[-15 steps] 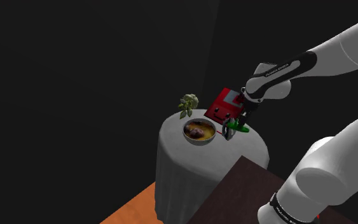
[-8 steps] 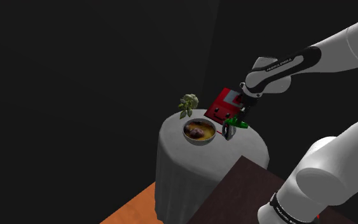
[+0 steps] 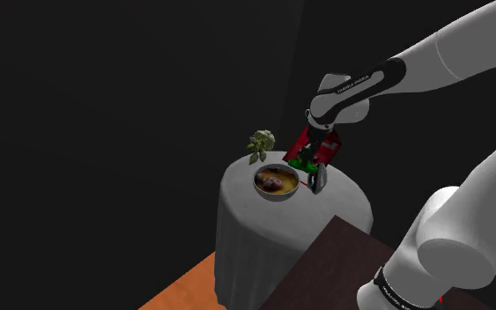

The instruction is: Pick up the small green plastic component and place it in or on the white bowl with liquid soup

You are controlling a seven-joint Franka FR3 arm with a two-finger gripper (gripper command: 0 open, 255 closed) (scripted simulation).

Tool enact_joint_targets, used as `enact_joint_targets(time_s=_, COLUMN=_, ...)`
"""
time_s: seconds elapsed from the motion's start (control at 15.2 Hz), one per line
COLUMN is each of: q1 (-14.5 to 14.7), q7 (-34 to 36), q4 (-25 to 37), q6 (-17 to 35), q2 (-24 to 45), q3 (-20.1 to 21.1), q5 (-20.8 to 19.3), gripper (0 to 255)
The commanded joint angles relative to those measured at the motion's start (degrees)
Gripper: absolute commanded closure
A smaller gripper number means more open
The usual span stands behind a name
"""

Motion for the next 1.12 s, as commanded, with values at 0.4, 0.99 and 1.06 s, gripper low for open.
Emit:
enact_joint_targets(time_s=0.4, q1=4.76, q7=4.41, q4=8.68, q6=0.34, q2=9.75, q3=3.96, q5=5.83, gripper=255)
enact_joint_targets(time_s=0.99, q1=4.62, q7=1.63, q4=6.72, q6=7.15, q2=15.12, q3=4.27, q5=9.51, gripper=255)
enact_joint_targets(time_s=1.06, q1=4.57, q7=1.26, q4=6.57, q6=7.88, q2=15.77, q3=4.36, q5=10.01, gripper=255)
